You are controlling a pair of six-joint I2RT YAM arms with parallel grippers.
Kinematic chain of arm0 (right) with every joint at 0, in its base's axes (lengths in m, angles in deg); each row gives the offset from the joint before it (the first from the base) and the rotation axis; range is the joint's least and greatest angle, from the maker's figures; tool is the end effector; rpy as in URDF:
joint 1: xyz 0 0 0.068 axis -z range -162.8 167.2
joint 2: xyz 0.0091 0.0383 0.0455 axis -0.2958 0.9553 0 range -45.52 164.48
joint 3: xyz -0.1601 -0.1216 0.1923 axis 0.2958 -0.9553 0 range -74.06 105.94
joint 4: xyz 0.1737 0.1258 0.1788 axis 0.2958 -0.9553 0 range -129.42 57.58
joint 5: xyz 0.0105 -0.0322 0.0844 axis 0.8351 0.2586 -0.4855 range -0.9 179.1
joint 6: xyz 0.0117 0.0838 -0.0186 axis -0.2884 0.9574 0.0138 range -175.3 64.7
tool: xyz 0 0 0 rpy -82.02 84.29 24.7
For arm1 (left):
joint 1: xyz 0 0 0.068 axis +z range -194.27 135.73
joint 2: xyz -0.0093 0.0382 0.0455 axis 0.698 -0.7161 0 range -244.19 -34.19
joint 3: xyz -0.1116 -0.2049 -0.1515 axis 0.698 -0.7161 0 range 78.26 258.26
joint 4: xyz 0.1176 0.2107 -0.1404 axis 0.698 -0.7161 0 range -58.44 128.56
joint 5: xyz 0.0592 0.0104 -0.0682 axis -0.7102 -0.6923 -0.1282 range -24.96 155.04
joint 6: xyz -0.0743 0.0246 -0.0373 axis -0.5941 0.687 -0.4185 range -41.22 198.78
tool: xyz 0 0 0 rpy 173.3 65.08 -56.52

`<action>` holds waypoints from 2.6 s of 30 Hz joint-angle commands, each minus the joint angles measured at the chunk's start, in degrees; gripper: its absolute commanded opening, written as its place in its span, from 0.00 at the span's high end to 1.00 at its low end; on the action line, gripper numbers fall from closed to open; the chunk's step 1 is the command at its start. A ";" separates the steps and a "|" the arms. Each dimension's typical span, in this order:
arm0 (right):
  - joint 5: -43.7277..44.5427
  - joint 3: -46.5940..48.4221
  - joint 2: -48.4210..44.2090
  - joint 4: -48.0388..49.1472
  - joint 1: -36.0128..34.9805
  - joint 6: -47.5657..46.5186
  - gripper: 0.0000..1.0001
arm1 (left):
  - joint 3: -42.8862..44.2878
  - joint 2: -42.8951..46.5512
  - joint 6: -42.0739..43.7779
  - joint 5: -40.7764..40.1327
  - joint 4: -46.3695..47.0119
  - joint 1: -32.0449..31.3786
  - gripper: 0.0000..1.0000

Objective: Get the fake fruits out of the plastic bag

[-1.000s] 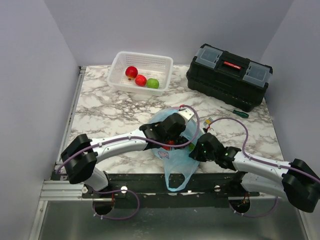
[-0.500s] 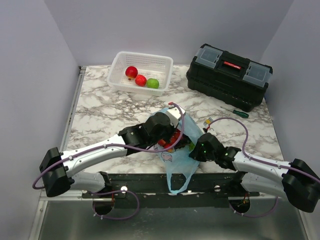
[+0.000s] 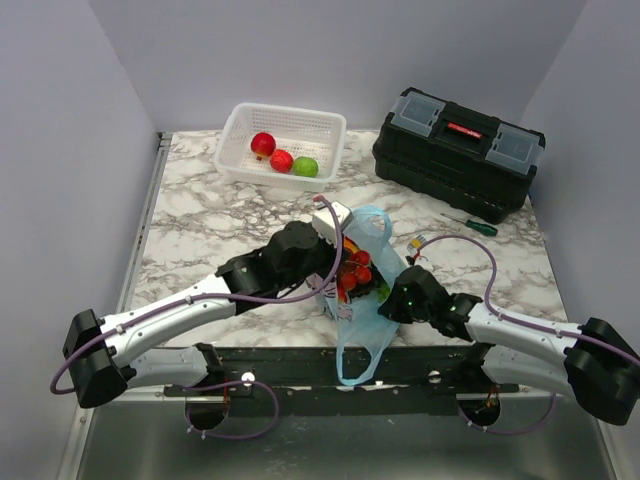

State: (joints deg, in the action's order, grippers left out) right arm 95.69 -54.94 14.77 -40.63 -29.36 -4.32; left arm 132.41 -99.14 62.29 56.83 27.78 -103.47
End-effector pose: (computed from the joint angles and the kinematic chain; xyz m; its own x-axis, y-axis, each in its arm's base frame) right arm 0.1592 0.1554 0.1052 -0.8491 0.2257 -0.4776 -0.0163 0.8925 0.4507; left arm 0.1709 -0.2655 0.3120 -0.4027 0.1267 -0.9065 0.6964 0.6851 -0.2136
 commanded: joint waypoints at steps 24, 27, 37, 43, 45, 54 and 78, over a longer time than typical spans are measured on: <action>1.74 -1.01 -0.80 -0.94 -0.28 -0.20 0.86 | -12.69 10.53 -9.29 20.95 35.22 3.76 1.00; 1.75 -1.01 -0.79 -0.96 -0.30 -0.21 0.86 | -12.20 12.57 -11.35 22.16 35.83 4.49 1.00; 1.50 -0.74 -0.04 -0.87 -0.28 -0.41 0.86 | -2.12 21.01 -6.52 20.11 16.72 10.26 1.00; 1.27 -0.79 -0.15 -0.76 -0.28 -0.57 0.86 | 3.69 25.60 2.85 4.38 1.44 13.28 1.00; 1.14 -0.83 0.00 -0.67 -0.29 -0.60 0.86 | 4.91 27.13 4.77 0.67 -1.51 14.27 1.00; 0.57 -0.72 0.42 -0.40 -0.28 -0.97 0.86 | 7.64 25.75 2.76 -23.15 -9.09 19.32 1.00; 0.59 -1.02 -0.64 -0.43 -0.28 -0.89 0.86 | 15.85 -12.82 -29.02 1.23 27.20 46.03 1.00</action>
State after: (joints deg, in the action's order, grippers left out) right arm 95.66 -55.38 14.05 -40.28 -29.34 -4.38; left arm 140.93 -105.74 36.09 50.62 42.47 -58.73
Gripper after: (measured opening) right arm 0.141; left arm 0.047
